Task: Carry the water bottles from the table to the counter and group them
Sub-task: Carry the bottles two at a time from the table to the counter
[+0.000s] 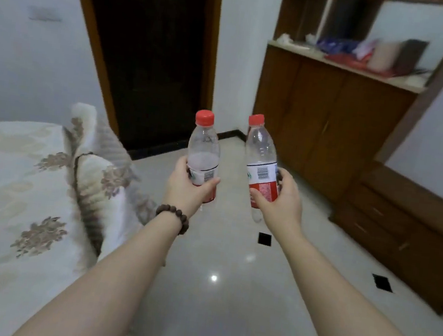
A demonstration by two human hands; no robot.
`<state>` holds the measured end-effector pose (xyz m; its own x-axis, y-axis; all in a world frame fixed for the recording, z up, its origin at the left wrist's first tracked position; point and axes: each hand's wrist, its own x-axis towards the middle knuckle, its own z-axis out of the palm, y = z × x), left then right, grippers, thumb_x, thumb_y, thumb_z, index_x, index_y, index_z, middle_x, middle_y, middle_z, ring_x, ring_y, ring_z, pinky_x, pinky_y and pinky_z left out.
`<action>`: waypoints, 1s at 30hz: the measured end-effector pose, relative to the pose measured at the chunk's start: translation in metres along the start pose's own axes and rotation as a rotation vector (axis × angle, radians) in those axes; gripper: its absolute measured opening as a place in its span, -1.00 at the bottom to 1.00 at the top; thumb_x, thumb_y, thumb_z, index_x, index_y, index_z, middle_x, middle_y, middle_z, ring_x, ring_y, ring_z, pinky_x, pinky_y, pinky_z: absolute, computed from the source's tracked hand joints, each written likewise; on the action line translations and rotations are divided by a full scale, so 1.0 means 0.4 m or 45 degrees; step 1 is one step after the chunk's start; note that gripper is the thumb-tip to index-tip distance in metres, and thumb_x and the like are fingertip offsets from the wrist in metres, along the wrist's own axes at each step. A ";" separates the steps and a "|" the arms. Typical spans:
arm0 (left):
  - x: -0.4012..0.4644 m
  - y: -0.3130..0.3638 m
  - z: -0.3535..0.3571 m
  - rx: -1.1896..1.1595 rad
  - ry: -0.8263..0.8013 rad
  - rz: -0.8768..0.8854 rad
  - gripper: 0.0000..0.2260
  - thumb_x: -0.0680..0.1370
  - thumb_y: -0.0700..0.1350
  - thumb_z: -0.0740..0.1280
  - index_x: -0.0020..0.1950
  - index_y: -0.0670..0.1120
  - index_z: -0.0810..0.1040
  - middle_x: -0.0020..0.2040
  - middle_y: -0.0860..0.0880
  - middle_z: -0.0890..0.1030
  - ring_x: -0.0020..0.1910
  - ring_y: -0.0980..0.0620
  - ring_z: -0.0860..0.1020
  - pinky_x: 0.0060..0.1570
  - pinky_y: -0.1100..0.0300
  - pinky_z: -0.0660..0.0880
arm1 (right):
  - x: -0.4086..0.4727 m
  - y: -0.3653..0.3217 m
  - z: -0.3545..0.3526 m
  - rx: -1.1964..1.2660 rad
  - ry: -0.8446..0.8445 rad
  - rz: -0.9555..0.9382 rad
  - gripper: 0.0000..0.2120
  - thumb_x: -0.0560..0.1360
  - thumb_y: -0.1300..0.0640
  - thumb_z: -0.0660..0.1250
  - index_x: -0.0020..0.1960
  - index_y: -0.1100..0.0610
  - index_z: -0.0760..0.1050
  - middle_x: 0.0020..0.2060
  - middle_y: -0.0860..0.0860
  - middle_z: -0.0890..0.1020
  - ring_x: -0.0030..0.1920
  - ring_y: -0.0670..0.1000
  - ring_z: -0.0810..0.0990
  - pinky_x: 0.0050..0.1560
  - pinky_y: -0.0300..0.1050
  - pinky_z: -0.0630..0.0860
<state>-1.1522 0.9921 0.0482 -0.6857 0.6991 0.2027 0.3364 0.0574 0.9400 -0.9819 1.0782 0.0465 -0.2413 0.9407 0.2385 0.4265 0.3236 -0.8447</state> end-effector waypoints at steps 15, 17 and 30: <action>-0.473 0.317 0.903 -0.131 -0.878 0.123 -0.42 0.38 -0.02 0.53 0.31 0.00 0.36 0.18 0.06 0.52 0.10 0.08 0.47 0.13 0.13 0.49 | -0.266 0.503 -0.892 -0.193 0.720 0.495 -0.33 0.37 0.03 0.51 0.40 0.04 0.30 0.24 -0.02 0.48 0.16 -0.05 0.50 0.08 -0.22 0.43; -0.570 0.355 1.008 -0.145 -0.979 0.155 -0.43 0.37 -0.02 0.53 0.29 -0.01 0.36 0.15 0.06 0.52 0.09 0.08 0.49 0.10 0.16 0.48 | -0.337 0.556 -1.004 -0.209 0.827 0.533 -0.34 0.36 0.05 0.52 0.38 0.05 0.34 0.23 -0.01 0.49 0.15 -0.04 0.51 0.07 -0.22 0.42; -1.327 0.580 1.383 -0.238 -1.716 0.418 -0.55 0.35 -0.08 0.55 0.13 -0.01 0.42 0.02 0.09 0.55 -0.01 0.09 0.52 0.00 0.25 0.42 | -0.959 0.734 -1.520 -0.304 1.577 0.977 -0.35 0.39 0.01 0.50 0.39 0.01 0.30 0.23 -0.03 0.49 0.08 -0.08 0.51 0.10 -0.11 0.55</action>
<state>-0.3531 1.0284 0.0067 0.5823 0.8065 0.1019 0.1955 -0.2606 0.9454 -0.2339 0.8745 -0.0016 0.9343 0.3313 0.1316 0.2625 -0.3895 -0.8828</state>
